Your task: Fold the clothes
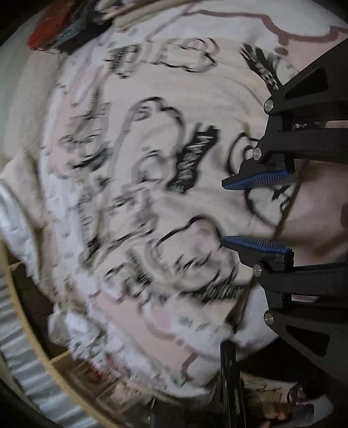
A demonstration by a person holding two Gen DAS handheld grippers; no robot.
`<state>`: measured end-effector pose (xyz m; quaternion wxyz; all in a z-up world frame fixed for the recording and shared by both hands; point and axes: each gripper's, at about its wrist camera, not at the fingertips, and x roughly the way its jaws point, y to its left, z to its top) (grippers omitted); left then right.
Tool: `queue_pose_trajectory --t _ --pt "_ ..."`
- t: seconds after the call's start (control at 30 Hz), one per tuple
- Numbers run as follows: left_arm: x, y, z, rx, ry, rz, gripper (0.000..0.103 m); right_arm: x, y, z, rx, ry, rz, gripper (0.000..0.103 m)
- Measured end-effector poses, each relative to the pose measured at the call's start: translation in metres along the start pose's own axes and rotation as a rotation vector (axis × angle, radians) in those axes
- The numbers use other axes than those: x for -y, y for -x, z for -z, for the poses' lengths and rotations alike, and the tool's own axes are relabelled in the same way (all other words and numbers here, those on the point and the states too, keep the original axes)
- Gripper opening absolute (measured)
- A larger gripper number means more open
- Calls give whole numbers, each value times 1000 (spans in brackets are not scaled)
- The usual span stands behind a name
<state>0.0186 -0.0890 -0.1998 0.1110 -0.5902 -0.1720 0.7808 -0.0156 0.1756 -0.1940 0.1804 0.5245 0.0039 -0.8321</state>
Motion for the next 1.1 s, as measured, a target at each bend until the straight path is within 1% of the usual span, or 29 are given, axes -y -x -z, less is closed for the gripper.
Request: queue_pose_trajectory --t 0.07,0.17,0.2,0.27,0.33,0.37,0.43,0.53,0.57,0.63,0.7,0.77,0.83,0.93,0.97,1.0,1.03,1.1 --pt "7 15 -6 65 -39 -3 1 5 7 2 29 -35 -28 36" --pt "28 32 -26 134 -90 49 1 12 34 1 120 -60 -45 36" --pt "36 34 -34 145 -112 67 2 17 41 0 139 -71 -42 36" --pt "52 30 -48 140 -153 100 2 27 50 -3 151 -94 -34 36" --pt "74 14 -57 97 -204 129 2 37 51 -5 141 -119 -24 36" --pt "83 4 -59 69 -232 134 2 43 48 -6 120 -127 -9 36" --pt "98 -22 -57 -14 -301 108 2 55 37 -4 62 -136 41 36" --pt "104 -61 -40 -156 -392 37 2 78 17 1 11 -151 131 36" --pt "104 -67 -34 -172 -416 14 2 88 10 2 0 -159 136 36" --pt "104 -66 -28 -148 -448 8 2 95 12 -5 -6 -177 119 36" --pt "101 -64 -30 -154 -424 31 2 92 26 -17 8 -167 92 36" --pt "97 -62 -32 -161 -400 53 2 90 45 -34 62 -159 11 36" --pt "93 -59 -34 -167 -377 76 2 88 63 -59 121 -142 -48 36" --pt "87 -56 -37 -177 -341 109 2 85 66 -114 178 -94 -92 36" --pt "86 -55 -38 -179 -332 118 2 80 54 -131 162 -67 -100 34" --pt "84 -54 -37 -175 -331 119 2 73 38 -147 133 -37 -107 20" --pt "83 -53 -36 -172 -330 120 2 66 22 -164 103 -7 -113 16" --pt "81 -52 -35 -165 -328 123 2 53 -10 -197 44 54 -125 16"
